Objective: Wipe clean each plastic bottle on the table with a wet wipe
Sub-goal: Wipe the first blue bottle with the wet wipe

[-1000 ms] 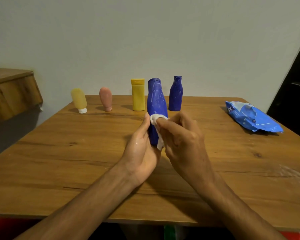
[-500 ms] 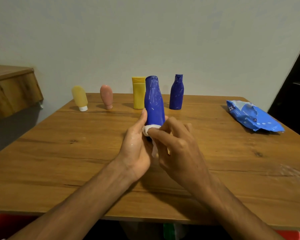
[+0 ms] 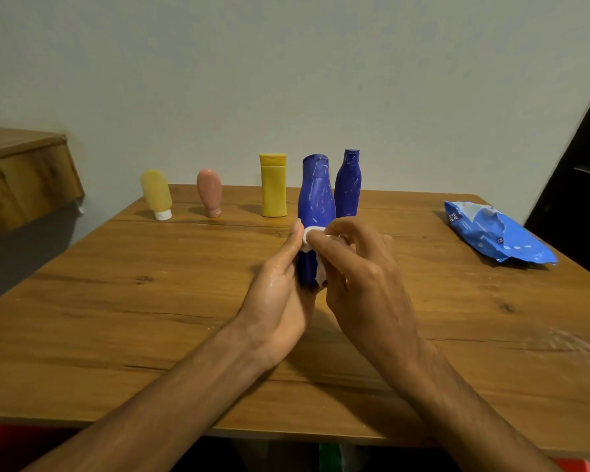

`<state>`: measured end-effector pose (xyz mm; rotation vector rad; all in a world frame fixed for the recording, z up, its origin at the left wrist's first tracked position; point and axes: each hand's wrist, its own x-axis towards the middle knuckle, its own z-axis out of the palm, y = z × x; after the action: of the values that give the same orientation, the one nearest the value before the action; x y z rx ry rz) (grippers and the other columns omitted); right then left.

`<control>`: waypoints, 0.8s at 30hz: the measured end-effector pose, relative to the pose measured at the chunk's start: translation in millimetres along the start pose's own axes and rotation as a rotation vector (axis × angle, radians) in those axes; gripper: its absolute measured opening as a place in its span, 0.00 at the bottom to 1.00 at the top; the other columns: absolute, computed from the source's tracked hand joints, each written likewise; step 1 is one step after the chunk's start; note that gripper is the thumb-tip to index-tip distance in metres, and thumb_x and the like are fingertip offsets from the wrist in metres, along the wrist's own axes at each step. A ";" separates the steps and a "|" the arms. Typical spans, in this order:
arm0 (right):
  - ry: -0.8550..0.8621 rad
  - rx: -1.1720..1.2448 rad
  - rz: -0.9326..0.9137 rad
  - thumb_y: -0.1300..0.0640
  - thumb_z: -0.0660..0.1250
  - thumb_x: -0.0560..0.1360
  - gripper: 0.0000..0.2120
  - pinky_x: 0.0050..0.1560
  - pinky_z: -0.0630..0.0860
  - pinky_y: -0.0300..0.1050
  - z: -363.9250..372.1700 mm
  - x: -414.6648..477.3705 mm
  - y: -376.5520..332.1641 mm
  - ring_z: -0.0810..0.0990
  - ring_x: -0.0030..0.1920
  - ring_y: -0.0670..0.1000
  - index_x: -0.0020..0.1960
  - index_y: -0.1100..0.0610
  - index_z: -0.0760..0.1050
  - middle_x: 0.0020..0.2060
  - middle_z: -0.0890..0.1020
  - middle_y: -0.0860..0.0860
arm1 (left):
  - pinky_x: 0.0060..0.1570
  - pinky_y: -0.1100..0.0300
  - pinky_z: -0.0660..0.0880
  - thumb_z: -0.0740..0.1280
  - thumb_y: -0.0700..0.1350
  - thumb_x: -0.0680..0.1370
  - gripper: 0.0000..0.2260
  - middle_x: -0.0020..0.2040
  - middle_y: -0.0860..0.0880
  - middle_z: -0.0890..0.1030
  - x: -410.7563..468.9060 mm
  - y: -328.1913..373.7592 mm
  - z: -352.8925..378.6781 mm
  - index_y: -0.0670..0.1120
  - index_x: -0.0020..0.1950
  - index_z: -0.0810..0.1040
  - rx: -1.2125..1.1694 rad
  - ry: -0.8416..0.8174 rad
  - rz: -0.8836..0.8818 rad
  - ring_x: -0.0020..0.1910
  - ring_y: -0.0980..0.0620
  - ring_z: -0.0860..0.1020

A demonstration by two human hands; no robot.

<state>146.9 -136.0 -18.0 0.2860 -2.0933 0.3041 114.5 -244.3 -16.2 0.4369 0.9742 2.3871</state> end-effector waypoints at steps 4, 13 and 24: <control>0.020 -0.014 0.010 0.55 0.57 0.74 0.17 0.42 0.73 0.44 -3.7 1.2 0.0 0.69 0.51 0.49 0.59 0.57 0.75 0.52 0.76 0.58 | 0.61 0.56 0.72 0.55 0.55 0.83 0.22 0.56 0.43 0.82 -0.5 -1.1 -0.1 0.43 0.66 0.75 0.053 0.001 0.015 0.57 0.51 0.80; -0.113 0.011 -0.029 0.50 0.57 0.72 0.17 0.44 0.70 0.43 -8.8 2.2 -1.5 0.69 0.50 0.47 0.54 0.54 0.78 0.50 0.77 0.54 | 0.70 0.46 0.68 0.55 0.61 0.81 0.27 0.57 0.42 0.80 2.2 -2.0 -2.0 0.42 0.68 0.75 0.034 0.003 -0.032 0.63 0.45 0.77; -0.133 -0.134 0.015 0.61 0.75 0.66 0.21 0.46 0.70 0.46 -8.1 5.8 4.7 0.68 0.51 0.51 0.58 0.55 0.75 0.53 0.75 0.57 | 0.62 0.54 0.74 0.55 0.59 0.80 0.24 0.62 0.47 0.81 -1.5 -11.2 7.5 0.48 0.70 0.73 0.168 0.045 0.014 0.62 0.53 0.79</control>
<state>148.9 -129.3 -9.5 0.2152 -2.2362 0.1564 123.1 -234.3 -19.2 0.4539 1.2013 2.3463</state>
